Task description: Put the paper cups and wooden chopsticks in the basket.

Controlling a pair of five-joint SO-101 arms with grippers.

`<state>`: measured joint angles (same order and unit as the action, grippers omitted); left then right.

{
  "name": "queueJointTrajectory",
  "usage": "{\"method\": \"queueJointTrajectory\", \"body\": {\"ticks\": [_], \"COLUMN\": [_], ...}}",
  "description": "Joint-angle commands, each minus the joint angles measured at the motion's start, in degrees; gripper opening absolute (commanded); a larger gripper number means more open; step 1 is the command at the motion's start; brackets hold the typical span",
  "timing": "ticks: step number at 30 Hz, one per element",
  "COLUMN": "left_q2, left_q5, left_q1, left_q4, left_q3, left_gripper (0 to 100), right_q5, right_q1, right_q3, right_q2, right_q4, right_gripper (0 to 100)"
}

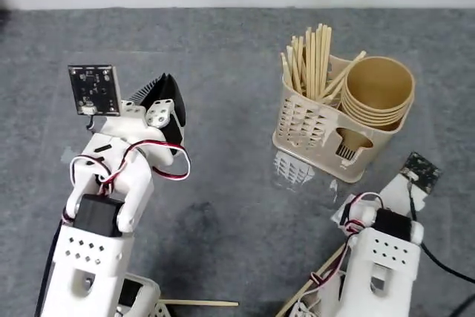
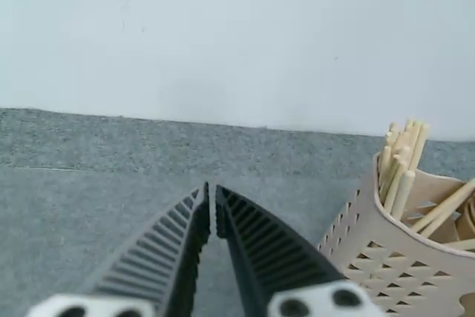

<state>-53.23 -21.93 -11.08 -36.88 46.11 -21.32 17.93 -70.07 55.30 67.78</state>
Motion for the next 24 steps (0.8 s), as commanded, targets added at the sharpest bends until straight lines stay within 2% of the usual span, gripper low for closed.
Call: {"method": "queueJointTrajectory", "body": {"ticks": [1, 9, 24], "left_q2": [-1.23, -1.23, -1.23], "left_q5": [-0.26, -0.09, -0.09], "left_q1": [0.44, 0.44, 1.85], "left_q4": [-0.18, -0.35, -0.44], "left_q3": [-0.31, -0.31, -0.22], "left_gripper": [2, 2, 2], "right_q5": [-0.35, -0.26, 2.37], "right_q1": [1.27, 1.36, 2.95], "right_q3": [1.23, -6.77, -9.58], "right_q2": [-0.40, -0.40, 0.13], "right_q4": [-1.10, -11.30, -11.38], "right_gripper": [11.4, 11.4, 11.4]}}
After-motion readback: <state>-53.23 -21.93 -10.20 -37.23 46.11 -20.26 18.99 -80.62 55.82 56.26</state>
